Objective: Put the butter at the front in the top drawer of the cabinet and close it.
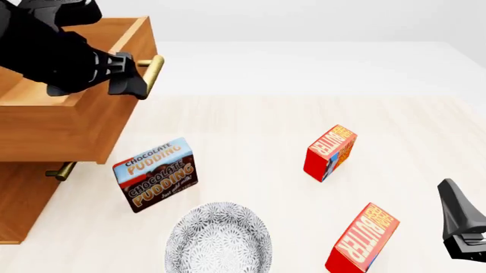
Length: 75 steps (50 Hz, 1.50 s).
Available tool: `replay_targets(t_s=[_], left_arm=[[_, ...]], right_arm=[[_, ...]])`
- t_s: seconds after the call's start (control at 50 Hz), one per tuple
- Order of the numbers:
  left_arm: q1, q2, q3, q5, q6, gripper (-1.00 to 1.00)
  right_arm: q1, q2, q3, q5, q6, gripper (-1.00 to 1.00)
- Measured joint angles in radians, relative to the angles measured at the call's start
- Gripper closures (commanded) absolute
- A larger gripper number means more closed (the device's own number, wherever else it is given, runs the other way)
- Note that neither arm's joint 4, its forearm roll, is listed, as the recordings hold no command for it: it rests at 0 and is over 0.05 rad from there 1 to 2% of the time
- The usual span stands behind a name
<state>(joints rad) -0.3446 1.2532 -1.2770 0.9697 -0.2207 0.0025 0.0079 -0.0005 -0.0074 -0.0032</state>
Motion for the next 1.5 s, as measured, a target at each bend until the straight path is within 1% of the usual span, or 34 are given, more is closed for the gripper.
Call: replay_targets(t_s=[0.36, 0.52, 0.84, 1.04, 1.16, 1.28, 1.5], left_arm=[[-0.027, 0.014, -0.014, 0.012, -0.041, -1.00], [-0.024, 0.024, -0.041, 0.040, -0.026, -1.00], [0.000, 0.003, -0.194, 0.145, 0.080, -1.00], [-0.006, -0.013, -0.251, 0.196, 0.137, -1.00], [-0.028, -0.016, -0.265, 0.205, 0.168, -1.00], [-0.058, -0.017, -0.258, 0.193, 0.207, -1.00], [-0.104, -0.025, -0.211, 0.134, 0.300, -1.00]], right_arm=[[0.000, 0.000, 0.000, 0.000, 0.000, -1.00], [0.000, 0.000, 0.000, 0.000, 0.000, -1.00], [0.000, 0.000, 0.000, 0.000, 0.000, -1.00], [0.000, 0.000, 0.000, 0.000, 0.000, -1.00], [0.000, 0.000, 0.000, 0.000, 0.000, -1.00], [0.000, 0.000, 0.000, 0.000, 0.000, -1.00], [0.000, 0.000, 0.000, 0.000, 0.000, -1.00]])
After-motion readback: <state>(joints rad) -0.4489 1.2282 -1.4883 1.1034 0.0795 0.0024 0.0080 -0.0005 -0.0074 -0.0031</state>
